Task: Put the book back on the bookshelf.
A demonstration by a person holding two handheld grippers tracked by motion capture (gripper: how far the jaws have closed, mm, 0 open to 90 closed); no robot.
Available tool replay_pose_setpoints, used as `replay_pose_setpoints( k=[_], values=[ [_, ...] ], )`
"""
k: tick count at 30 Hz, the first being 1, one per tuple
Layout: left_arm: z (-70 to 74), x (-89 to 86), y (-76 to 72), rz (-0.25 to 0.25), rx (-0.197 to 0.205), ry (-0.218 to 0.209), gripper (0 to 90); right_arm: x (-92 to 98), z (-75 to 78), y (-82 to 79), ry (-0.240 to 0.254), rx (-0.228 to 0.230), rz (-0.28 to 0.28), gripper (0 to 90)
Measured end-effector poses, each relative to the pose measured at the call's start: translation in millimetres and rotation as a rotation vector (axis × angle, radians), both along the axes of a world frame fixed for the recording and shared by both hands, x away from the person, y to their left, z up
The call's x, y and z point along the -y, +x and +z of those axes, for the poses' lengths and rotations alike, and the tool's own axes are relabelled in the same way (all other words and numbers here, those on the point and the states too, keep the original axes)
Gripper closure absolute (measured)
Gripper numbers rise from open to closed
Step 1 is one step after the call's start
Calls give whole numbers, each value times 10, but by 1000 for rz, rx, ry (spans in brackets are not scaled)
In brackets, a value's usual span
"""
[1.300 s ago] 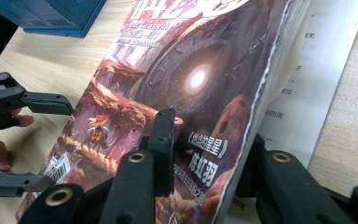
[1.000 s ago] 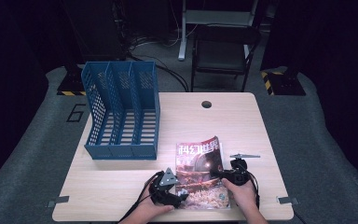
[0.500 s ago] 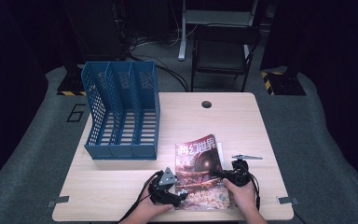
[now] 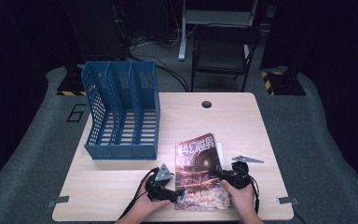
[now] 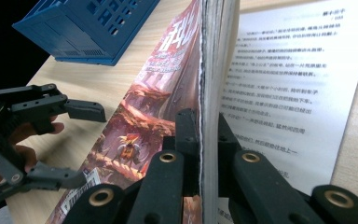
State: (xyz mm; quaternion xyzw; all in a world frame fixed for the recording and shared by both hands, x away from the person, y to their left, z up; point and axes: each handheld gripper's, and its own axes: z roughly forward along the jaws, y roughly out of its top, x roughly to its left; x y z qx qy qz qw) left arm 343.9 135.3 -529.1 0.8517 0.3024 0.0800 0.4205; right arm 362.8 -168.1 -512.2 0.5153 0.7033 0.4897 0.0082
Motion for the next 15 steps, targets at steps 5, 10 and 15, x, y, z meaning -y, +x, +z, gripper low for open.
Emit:
replay_pose_setpoints(
  k=[5,10,15],
  values=[
    [-6,-35,64,28,-10,-14,157,-31,57,-67,-4,31,-15,857],
    [-2,-49,115,22,-30,-28,145,-36,98,-120,-5,68,-21,858],
    [-8,-16,175,16,-38,-41,117,-36,133,-187,4,88,-31,858]
  ],
)
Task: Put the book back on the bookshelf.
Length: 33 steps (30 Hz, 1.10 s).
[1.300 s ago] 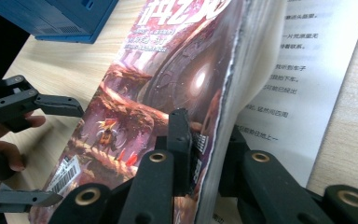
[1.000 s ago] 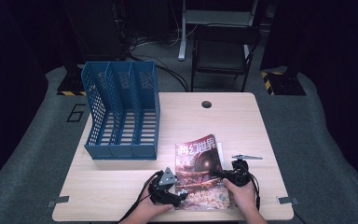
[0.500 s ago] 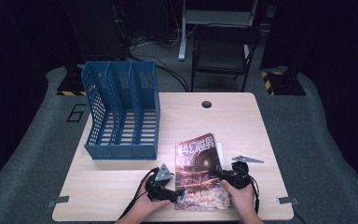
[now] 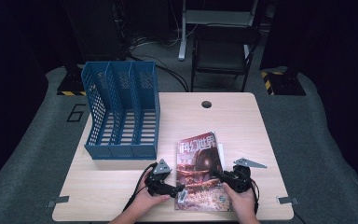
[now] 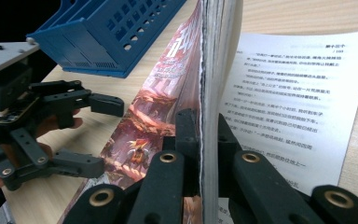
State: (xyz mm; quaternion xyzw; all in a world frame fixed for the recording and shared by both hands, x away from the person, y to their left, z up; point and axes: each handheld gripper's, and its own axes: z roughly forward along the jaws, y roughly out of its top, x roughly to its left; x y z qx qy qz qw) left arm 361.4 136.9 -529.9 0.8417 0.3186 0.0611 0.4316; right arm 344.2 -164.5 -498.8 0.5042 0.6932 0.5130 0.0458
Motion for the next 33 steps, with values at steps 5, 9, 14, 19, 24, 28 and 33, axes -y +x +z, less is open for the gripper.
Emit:
replay_pose_setpoints(
  k=[5,9,14,19,24,28,33],
  values=[
    [-1,43,64,-18,-9,0,67,11,35,-44,3,25,3,858],
    [0,94,137,-43,-23,-9,40,12,36,-43,0,39,12,857],
    [-1,136,207,-60,-58,-54,33,9,51,-57,12,51,16,857],
    [-1,173,227,-71,-63,-54,30,-10,81,-64,9,69,37,857],
    [0,217,257,-99,-77,-64,27,-25,104,-80,27,70,51,858],
    [-5,248,287,-93,-82,-80,22,-22,113,-86,40,67,54,857],
    [-5,277,321,-104,-100,-94,17,-16,127,-91,55,67,61,858]
  ],
)
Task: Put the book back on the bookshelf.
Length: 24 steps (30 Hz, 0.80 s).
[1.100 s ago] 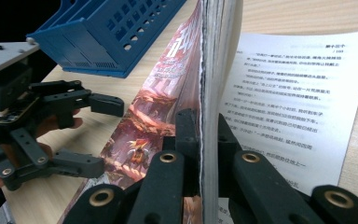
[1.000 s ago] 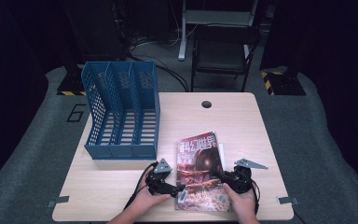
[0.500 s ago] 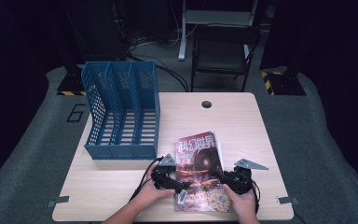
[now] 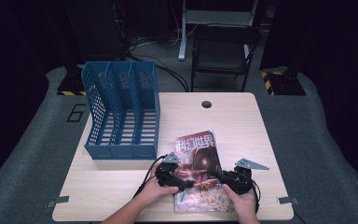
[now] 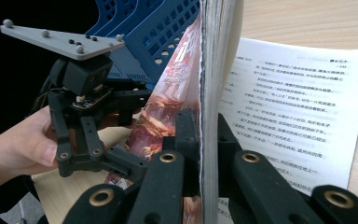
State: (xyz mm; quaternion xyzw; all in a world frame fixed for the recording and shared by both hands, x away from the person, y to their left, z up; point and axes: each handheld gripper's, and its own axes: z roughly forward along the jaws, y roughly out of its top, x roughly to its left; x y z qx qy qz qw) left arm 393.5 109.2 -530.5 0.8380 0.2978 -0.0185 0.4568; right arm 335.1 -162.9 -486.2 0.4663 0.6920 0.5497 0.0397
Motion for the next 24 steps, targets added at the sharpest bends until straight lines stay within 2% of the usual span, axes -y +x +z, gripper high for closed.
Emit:
replay_pose_setpoints(
  k=[2,3,6,12,13,20,22,24],
  values=[
    [-4,15,12,-10,-2,-9,17,-2,2,5,3,6,6,858],
    [-3,26,16,-10,5,-4,16,-14,7,9,1,24,15,857],
    [4,44,27,-11,-10,-5,16,-16,13,7,4,25,18,857],
    [1,52,15,5,7,0,32,16,-36,41,12,2,12,854],
    [2,52,14,6,9,2,34,18,-37,36,11,-16,5,854],
    [1,54,14,19,23,7,50,29,-73,76,-14,-15,3,849],
    [0,47,20,32,17,-1,73,37,-92,94,-21,-32,1,847],
    [-2,46,23,37,20,-5,95,54,-120,121,-19,-72,-7,847]
  ],
)
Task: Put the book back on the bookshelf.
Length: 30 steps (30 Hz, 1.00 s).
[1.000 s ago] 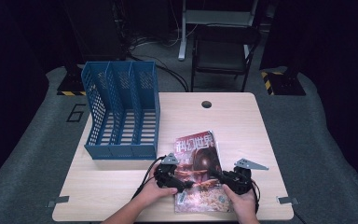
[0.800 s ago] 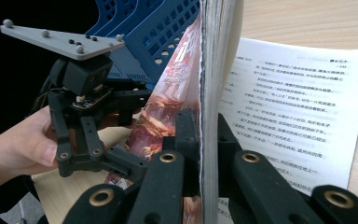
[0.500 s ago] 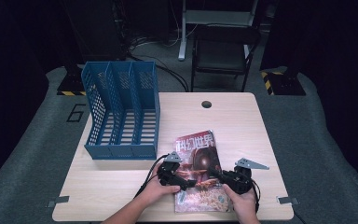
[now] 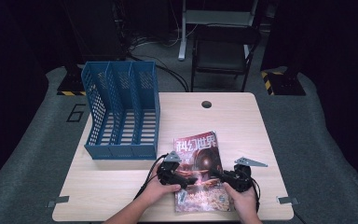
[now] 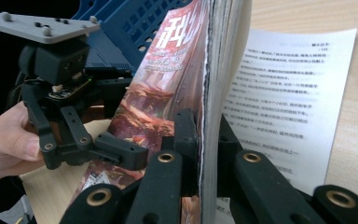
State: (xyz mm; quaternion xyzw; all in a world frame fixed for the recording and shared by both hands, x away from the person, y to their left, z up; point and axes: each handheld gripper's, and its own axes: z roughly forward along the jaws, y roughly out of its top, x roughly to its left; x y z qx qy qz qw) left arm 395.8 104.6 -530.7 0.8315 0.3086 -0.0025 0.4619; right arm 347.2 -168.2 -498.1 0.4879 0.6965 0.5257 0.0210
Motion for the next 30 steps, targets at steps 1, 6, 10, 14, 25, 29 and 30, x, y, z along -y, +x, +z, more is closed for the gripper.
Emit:
replay_pose_setpoints(
  k=[1,6,10,14,25,29,30],
  values=[
    [-1,1,-1,2,1,1,95,0,0,0,0,0,0,847],
    [6,-2,2,20,6,10,141,6,-44,48,-16,-44,-1,845],
    [6,-3,5,36,17,15,178,-3,-76,74,-29,-73,4,834],
    [9,2,3,59,24,21,214,-3,-106,94,-20,-109,13,821],
    [6,-5,23,103,34,21,329,-12,-166,142,-82,-155,16,732],
    [12,3,25,113,42,38,363,-11,-189,159,-137,-179,10,637],
    [12,3,26,115,43,38,368,-3,-196,167,-148,-172,12,625]
  ],
)
